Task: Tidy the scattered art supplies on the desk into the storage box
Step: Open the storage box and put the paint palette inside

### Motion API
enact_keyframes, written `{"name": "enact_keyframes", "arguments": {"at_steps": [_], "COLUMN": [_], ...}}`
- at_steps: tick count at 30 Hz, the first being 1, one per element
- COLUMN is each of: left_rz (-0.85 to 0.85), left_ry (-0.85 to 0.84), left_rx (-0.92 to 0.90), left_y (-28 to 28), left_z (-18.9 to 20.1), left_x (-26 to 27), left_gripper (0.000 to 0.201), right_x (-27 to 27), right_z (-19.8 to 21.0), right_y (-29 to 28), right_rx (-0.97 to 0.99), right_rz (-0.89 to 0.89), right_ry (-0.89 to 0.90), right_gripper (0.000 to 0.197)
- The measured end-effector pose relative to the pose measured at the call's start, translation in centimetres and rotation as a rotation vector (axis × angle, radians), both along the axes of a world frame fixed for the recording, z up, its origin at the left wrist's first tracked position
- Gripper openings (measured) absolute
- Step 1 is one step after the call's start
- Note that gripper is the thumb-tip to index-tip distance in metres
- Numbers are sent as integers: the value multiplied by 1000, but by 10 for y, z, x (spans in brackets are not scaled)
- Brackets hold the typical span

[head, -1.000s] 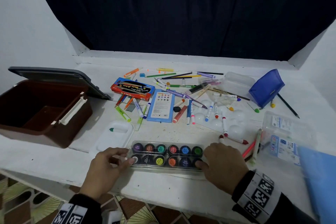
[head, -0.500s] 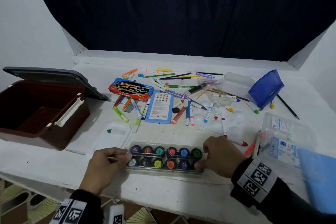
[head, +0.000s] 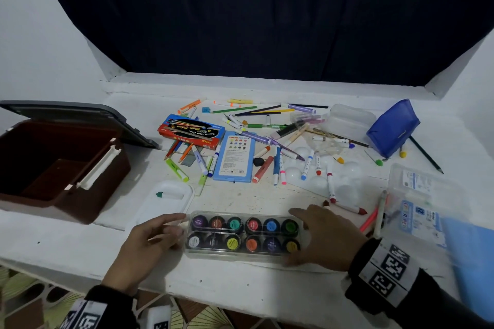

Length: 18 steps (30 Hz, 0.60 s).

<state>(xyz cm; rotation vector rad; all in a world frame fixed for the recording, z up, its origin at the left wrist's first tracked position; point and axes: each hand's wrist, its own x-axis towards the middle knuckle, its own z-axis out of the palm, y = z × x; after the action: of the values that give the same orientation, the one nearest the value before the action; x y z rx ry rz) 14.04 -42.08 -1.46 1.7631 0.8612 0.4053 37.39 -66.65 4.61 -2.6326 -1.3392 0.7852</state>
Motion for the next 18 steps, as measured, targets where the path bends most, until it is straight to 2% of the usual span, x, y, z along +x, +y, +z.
{"name": "enact_keyframes", "arguments": {"at_steps": [2,6,8,10,12,13,15,16,18], "left_rz": [-28,-46,-50,-56,-41,-37,-32,-22,-16], "left_ry": [24,58,50,54,51,56,74,90,113], "left_rx": [57,62,69,59,26,31,54,73,100], "left_y": [0,-2,-4,-7,-7,-6,-2,-1,-3], "left_z": [0,2,3,4,6,5,0,-2,-1], "left_x": [0,1,2,2,2,1,-2,-2,0], "left_gripper": [34,31,28,22,6,16,53,59,48], "right_x": [-1,-1,0,0,0,-1,-1,-1,0], "right_z": [-3,-6,-5,-5,-5,-5,-6,-6,-6], "right_y": [2,5,5,5,6,5,5,5,5], "right_rx": [-9,17,34,49,53,55,56,49,31], "right_rz": [52,96,107,107,101,97,82,78,86], "right_ry": [-29,-53,-54,-35,-14,-3,15,15,1], "right_gripper": [107,89,89,91,93,93,92,90,87]}}
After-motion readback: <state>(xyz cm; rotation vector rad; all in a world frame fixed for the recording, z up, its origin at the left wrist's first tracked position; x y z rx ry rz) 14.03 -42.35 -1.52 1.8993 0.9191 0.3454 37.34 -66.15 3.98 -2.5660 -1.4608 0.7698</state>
